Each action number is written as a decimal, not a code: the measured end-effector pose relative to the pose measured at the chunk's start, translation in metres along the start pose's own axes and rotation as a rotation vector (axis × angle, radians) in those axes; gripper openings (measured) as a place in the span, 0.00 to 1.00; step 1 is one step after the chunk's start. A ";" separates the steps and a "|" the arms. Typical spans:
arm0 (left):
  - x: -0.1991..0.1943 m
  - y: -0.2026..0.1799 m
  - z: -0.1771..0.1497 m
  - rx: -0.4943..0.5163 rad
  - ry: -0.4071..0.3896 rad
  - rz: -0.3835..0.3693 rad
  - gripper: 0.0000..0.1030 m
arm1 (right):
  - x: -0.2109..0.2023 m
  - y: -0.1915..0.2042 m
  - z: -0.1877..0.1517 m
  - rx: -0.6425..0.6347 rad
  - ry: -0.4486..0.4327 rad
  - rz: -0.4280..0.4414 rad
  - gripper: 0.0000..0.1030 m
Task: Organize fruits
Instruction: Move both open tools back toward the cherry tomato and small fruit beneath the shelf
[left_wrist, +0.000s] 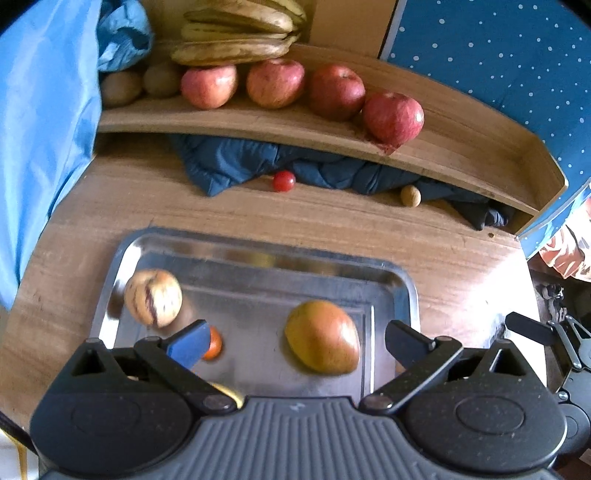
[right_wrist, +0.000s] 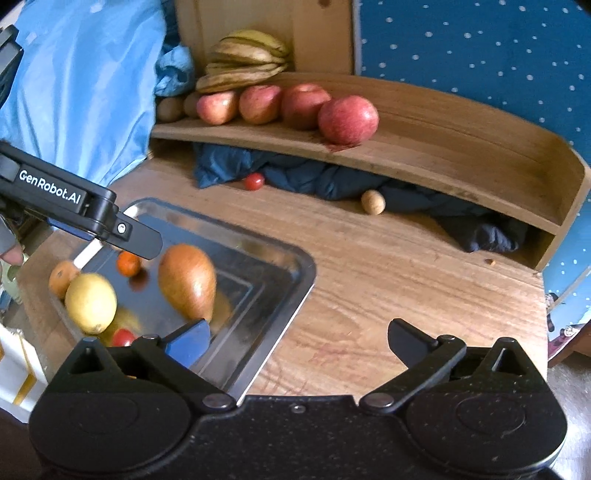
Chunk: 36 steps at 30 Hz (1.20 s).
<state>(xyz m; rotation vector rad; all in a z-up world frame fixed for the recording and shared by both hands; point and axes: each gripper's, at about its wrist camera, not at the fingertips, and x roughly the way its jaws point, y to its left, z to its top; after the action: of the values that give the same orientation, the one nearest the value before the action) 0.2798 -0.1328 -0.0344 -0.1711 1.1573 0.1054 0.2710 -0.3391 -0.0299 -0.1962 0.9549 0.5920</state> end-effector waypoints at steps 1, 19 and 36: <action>0.002 0.000 0.004 0.005 0.000 -0.001 0.99 | 0.001 -0.002 0.002 0.006 -0.001 -0.007 0.99; 0.043 0.018 0.064 0.037 0.023 -0.019 0.99 | 0.035 -0.001 0.042 0.020 0.022 -0.069 0.99; 0.109 0.025 0.121 0.110 0.080 -0.040 0.99 | 0.093 -0.015 0.084 0.057 0.023 -0.194 0.99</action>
<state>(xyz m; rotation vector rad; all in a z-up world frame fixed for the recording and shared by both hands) 0.4277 -0.0859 -0.0888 -0.1017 1.2360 -0.0002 0.3794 -0.2809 -0.0592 -0.2420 0.9613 0.3839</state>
